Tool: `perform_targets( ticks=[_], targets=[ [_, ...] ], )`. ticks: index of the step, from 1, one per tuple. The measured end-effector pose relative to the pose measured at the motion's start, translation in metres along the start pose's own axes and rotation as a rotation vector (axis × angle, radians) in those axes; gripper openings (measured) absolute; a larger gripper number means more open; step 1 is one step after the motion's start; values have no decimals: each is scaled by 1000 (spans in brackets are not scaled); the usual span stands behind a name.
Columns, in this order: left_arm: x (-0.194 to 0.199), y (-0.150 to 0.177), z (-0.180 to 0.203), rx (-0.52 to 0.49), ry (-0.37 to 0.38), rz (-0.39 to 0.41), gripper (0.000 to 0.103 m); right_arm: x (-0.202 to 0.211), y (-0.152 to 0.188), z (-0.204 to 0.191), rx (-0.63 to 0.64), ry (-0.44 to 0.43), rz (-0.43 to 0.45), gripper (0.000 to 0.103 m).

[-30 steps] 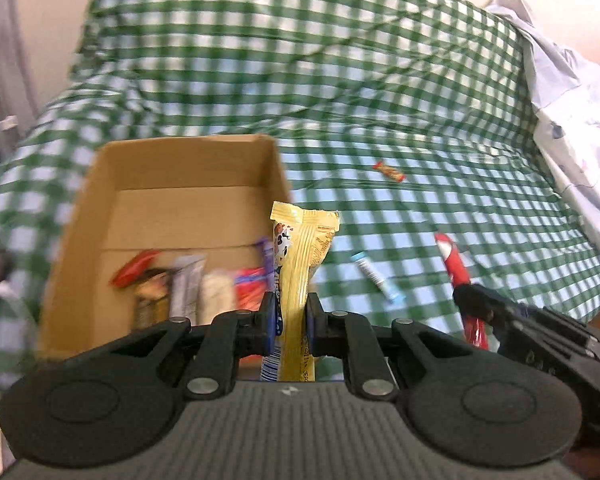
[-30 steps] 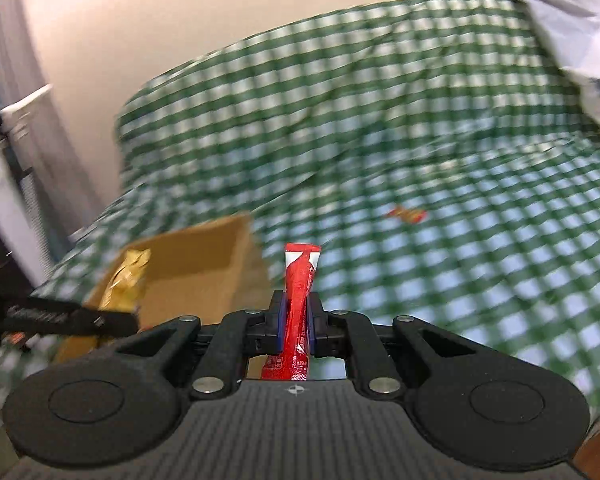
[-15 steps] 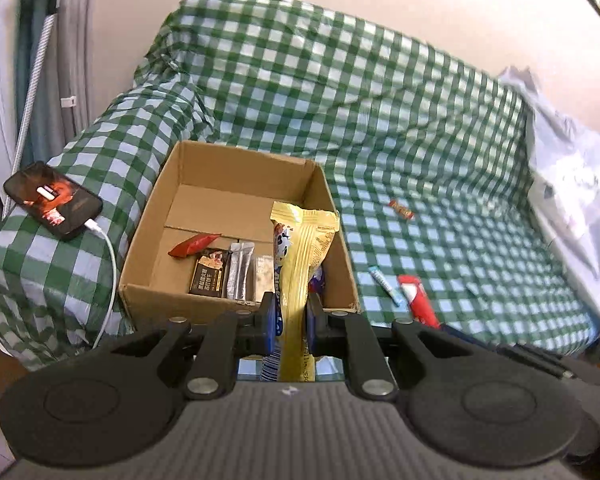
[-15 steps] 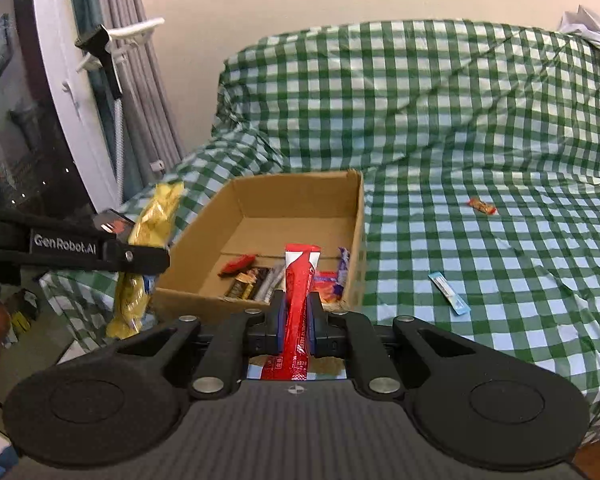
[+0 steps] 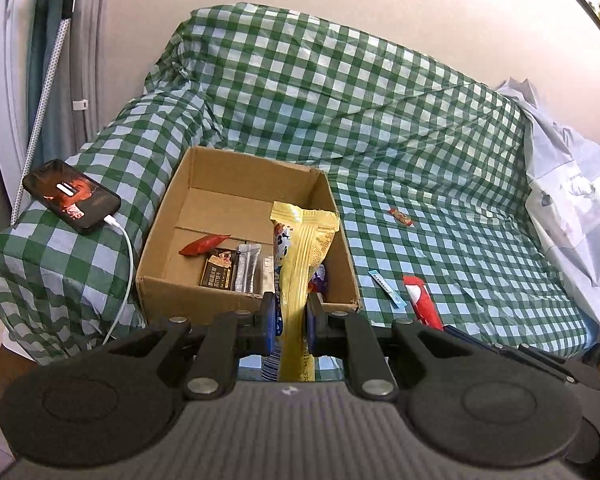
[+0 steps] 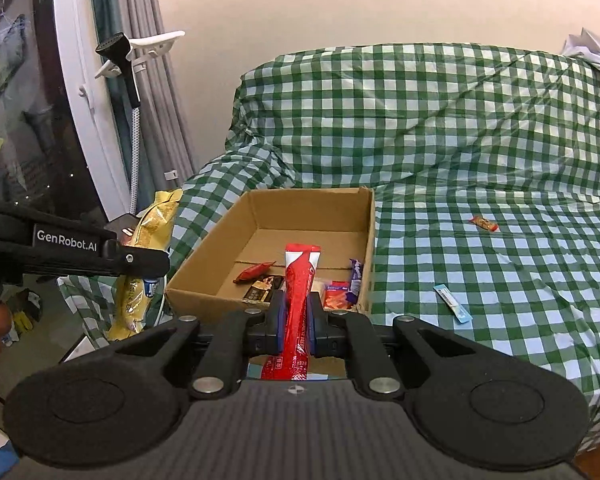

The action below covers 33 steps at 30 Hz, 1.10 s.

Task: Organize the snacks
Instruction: 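Carry the yellow bar and red stick over the box with both tools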

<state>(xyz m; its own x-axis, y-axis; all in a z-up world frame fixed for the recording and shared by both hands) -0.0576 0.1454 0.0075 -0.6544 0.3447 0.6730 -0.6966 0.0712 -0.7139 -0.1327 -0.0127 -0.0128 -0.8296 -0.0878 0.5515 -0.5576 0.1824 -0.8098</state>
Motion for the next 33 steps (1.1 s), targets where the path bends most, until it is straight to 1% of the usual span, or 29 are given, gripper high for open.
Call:
perform_targets(
  ticks=[9,16,23,33],
  targets=[
    [-16,-1,-14,25,-8,-26,16,-19,1,-5,14,8,-49,11],
    [-37,-7,-31,52,-23,-54,16,-39,-2,-3,10,22,-94,11],
    [-59,-22,-42,84,-34,-67,16,-62,-10,-3,18,35,-123,11],
    [-92,-50,-47,91,-35,-74,16,-99,-31,-3,26,29,-140,11]
  ],
)
Point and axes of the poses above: each gripper's, at about its wrist camera, not at the fingertips, and x roughly against the way its jaws point, z to its right, y to its underside, the point moved 3 cm from there along -x, roughly the way its jaws point, and after that the axes turned 1 degree about -z, right-handed, at the moved point
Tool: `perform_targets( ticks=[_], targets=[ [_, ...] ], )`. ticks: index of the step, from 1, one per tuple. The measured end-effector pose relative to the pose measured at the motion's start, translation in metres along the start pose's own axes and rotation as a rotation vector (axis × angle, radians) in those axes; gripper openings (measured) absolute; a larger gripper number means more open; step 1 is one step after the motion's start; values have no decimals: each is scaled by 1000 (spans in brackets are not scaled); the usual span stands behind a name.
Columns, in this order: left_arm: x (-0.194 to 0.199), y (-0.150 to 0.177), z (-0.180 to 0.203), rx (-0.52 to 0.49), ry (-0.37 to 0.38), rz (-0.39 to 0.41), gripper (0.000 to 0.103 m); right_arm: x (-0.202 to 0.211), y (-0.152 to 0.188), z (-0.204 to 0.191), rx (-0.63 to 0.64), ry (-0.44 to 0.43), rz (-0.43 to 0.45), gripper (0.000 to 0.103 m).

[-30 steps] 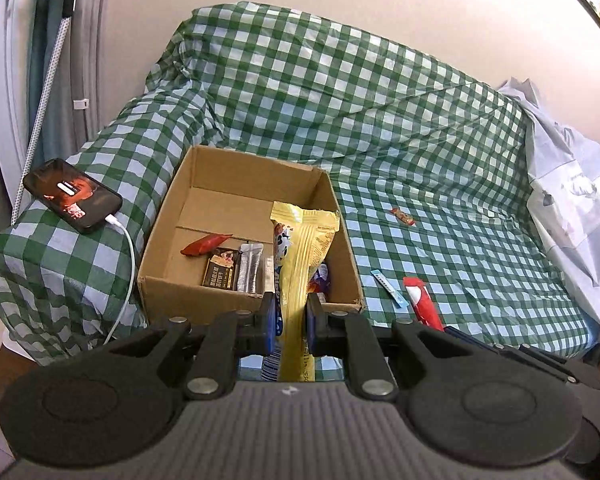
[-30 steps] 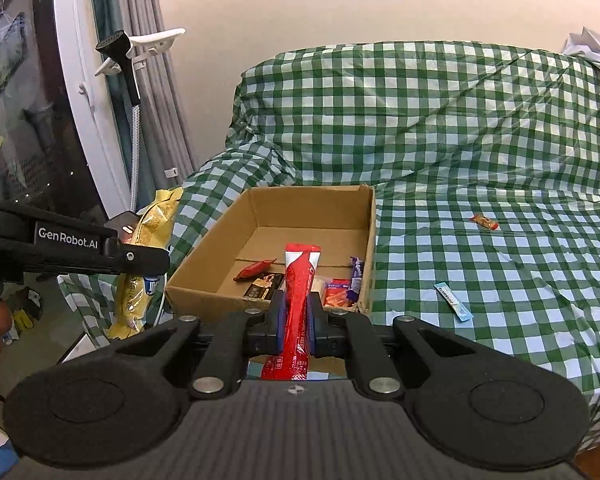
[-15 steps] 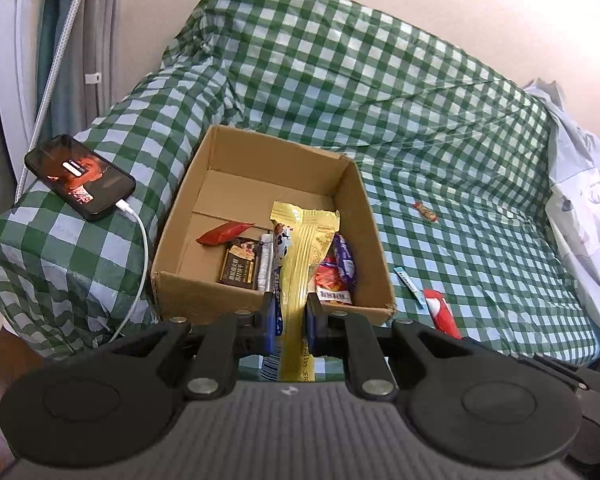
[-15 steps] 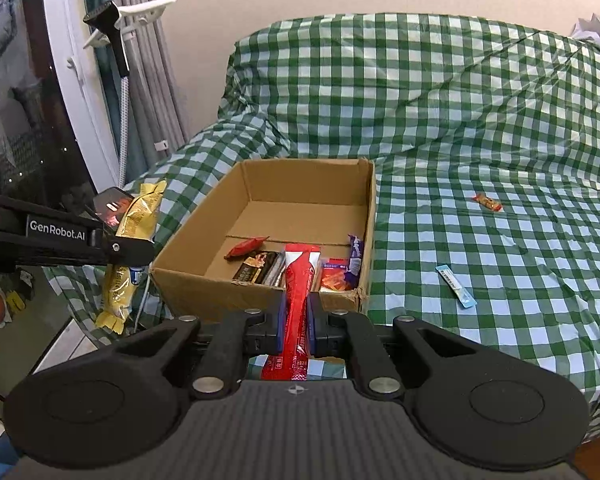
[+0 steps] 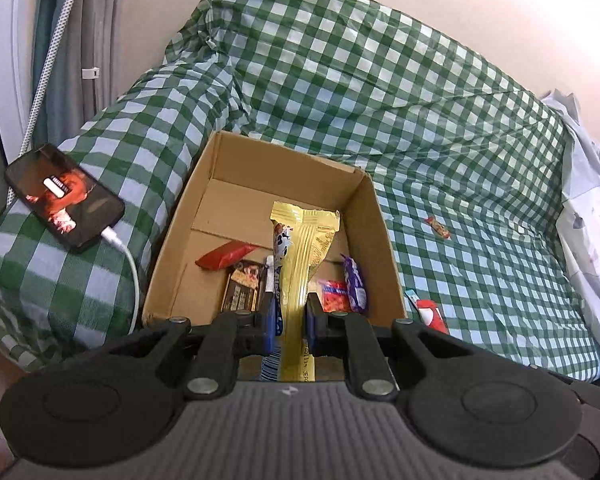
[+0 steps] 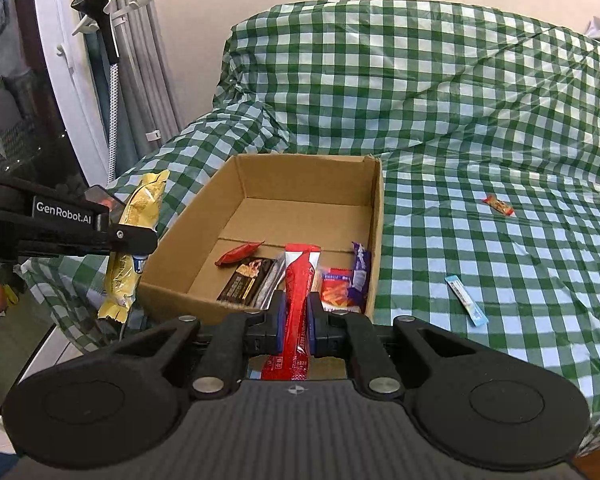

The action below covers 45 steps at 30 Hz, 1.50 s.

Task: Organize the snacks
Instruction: 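Carry the yellow bar and red stick over the box with both tools, then open both tools to drop the yellow bar and red stick into the box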

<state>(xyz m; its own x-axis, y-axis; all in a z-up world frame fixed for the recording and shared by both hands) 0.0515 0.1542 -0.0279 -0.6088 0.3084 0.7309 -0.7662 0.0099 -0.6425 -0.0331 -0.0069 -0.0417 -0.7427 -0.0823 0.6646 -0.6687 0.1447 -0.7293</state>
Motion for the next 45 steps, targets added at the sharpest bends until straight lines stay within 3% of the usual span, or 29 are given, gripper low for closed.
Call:
perform_targets(
  ticks=[16,27,36,37,38,39,40,42,45],
  targets=[
    [-100,-46,-4,-23,-53,-95,16,-99,-55,26,-55,-6,-28,12],
    [-155,-53,-11,-34,-86,-154,16,-157,-57,41,-78,8,-86,12],
    [-176,-40,-16,-61,-116,-201,18,-174,-51,49,-125,25,-119,16],
    [-175,-41,-16,-62,-119,-190,32,-173,-52,50,-139,24,-116,20],
    [-173,-42,-16,-62,-124,-181,68,-172,-54,52,-161,20,-112,37],
    [-170,-43,-16,-61,-134,-171,88,-170,-56,53,-183,19,-105,58],
    [-164,-44,-17,-57,-157,-149,102,-167,-58,54,-201,25,-94,64],
    [-152,-43,-19,-59,-169,-107,103,-159,-60,52,-211,26,-83,76],
    [-139,-34,-24,-52,-170,-155,103,-145,-59,45,-202,28,-90,88]
  ],
)
Point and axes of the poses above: each gripper's, at about its wrist camera, not at the fingertips, and x roughly against the way its jaws point, z to its right, y to its underside, the point moved 3 cm from there along -x, roughly the way its jaws point, and after that the axes turned 1 degree about -z, right-handed, at the moved point
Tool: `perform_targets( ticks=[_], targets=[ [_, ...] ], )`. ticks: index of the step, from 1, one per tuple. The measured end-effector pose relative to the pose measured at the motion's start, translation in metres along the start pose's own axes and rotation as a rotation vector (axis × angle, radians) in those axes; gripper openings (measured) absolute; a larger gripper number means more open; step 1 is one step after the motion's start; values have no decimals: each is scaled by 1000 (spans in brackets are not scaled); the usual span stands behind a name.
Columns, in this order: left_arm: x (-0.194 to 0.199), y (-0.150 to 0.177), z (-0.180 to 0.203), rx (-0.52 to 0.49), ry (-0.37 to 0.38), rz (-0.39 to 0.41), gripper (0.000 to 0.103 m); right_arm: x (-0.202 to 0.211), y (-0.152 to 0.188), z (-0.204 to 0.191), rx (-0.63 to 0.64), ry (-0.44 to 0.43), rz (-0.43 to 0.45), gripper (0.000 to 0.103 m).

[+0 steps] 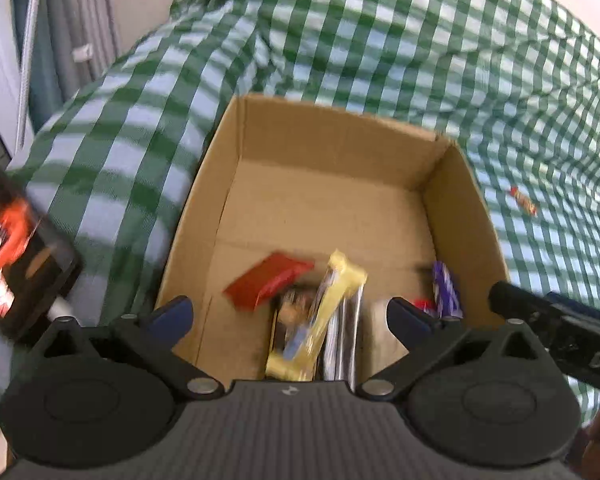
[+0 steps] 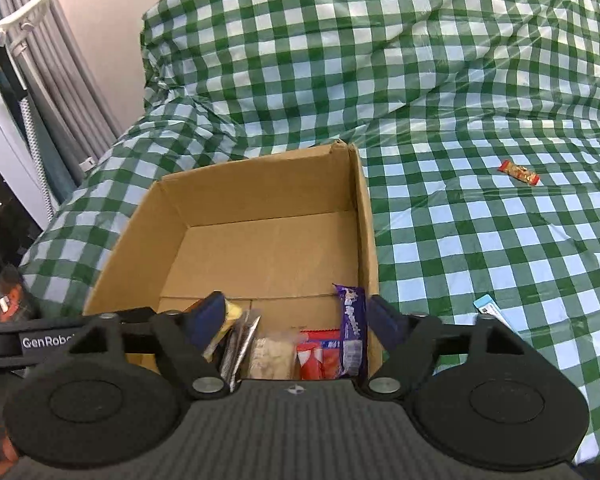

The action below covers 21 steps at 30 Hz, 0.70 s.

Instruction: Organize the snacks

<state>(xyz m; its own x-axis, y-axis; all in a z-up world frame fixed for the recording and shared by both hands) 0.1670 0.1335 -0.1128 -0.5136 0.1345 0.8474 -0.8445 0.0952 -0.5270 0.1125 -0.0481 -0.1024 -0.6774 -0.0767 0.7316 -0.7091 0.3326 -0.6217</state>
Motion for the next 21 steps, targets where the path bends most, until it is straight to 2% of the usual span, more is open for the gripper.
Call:
perform_targets(
  ticks=[5,9,13,21],
  targets=[
    [30,37,-13,57,13,-61,103,34,25,-11,27,-17,-30,96],
    [59,71,-17,83,12,-77,103,66,55,-22,39,-16,-48,98],
    [84,95,-15,42,-4,-50,103,99,78,-26,78,4,-8,100],
    [129,119,-7,15,-19,30,103,151,101,-33,146,9,91,102]
  ],
)
Point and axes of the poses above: each gripper's, at about its wrist camera, not at the fingertips, and x roughly against the way its jaws point, z to its right, y to its underside, the point moved 3 cm from there along -x, roughly the way its jaws point, and after that the axes turned 1 degree about -z, right-handed, at the moved point
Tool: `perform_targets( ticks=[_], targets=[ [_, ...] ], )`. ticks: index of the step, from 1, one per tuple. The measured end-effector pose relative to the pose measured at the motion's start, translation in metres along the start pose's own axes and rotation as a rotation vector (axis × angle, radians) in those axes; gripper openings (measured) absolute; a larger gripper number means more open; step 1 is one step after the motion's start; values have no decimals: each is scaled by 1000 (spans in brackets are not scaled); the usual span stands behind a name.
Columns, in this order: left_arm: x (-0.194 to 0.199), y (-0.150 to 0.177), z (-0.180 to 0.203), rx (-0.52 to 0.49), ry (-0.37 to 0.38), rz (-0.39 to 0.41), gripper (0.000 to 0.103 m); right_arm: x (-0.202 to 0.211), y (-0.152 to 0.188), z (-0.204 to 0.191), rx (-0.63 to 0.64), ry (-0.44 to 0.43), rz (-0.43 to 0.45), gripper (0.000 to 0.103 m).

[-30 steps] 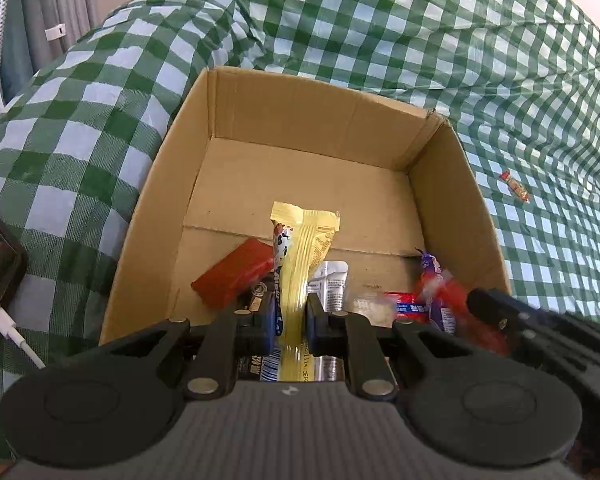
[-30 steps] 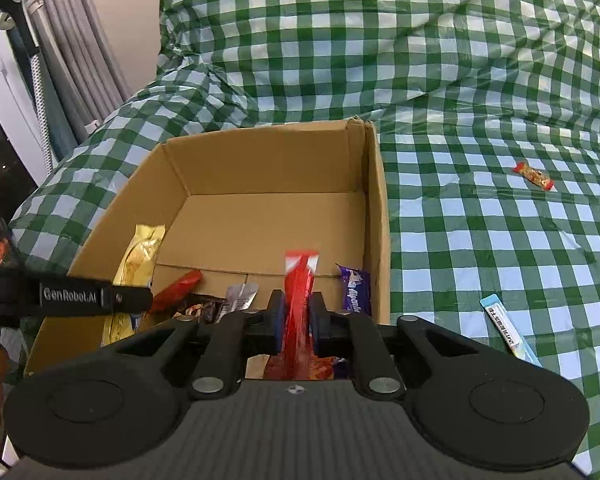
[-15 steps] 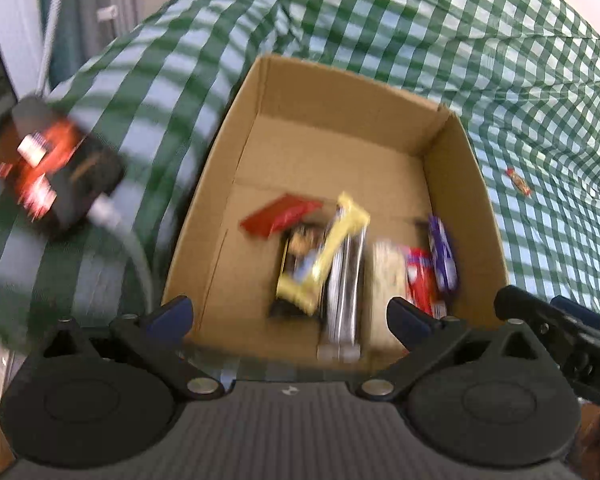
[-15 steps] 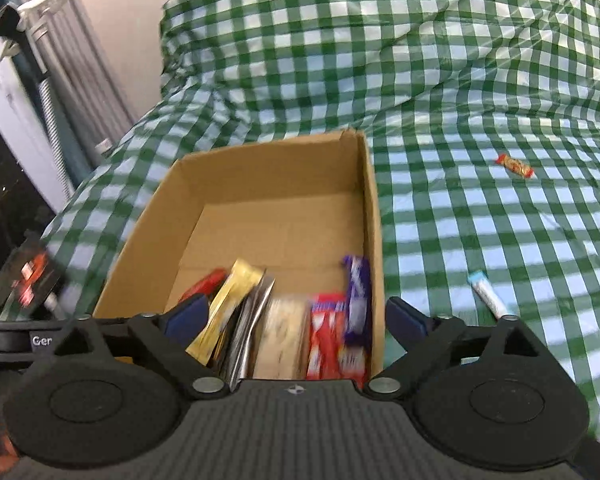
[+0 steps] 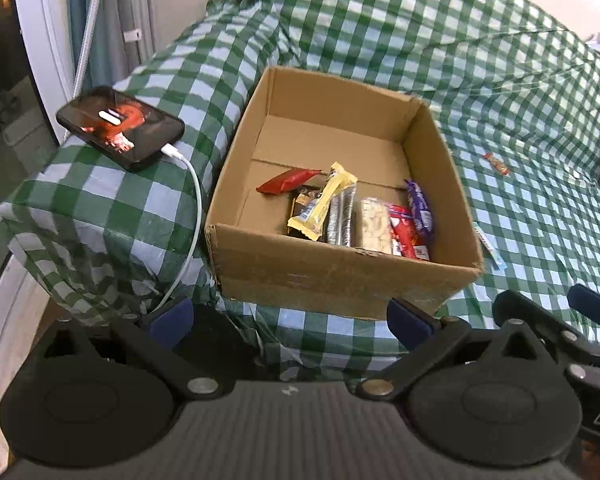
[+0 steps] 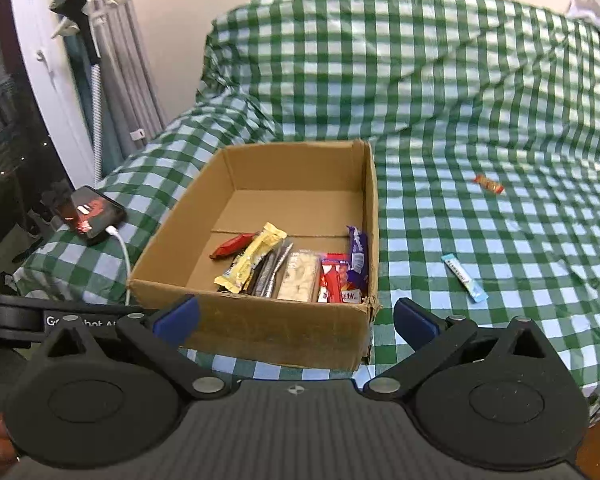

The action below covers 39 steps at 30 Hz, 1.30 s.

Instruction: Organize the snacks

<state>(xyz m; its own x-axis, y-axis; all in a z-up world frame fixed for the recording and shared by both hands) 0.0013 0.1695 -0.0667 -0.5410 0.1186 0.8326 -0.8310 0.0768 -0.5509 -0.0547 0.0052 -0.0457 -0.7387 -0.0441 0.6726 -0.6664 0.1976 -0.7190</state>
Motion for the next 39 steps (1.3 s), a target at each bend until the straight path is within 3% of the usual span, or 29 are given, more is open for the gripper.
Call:
perform_targets(
  ticks=[15,39],
  targets=[
    [49,19,14,-48,-4,96,103,58,14,5,-2,-4,118,102],
    [46,22,18,-73,-8,79,103,57,17,9,-20,-16,109,102]
  ],
)
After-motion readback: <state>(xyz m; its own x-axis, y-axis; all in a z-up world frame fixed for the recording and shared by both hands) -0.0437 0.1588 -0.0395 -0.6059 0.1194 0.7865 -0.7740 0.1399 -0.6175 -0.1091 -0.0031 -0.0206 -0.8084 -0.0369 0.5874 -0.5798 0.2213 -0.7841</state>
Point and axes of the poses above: each gripper's, at about its wrist camera, not at the fingertips, and x roughly against the way its jaws point, z to its right, y to its underside, the point moved 3 cm from there along -x, roughly the way its jaws point, and after that the axes turned 1 degree about -z, right-handed, at the moved point
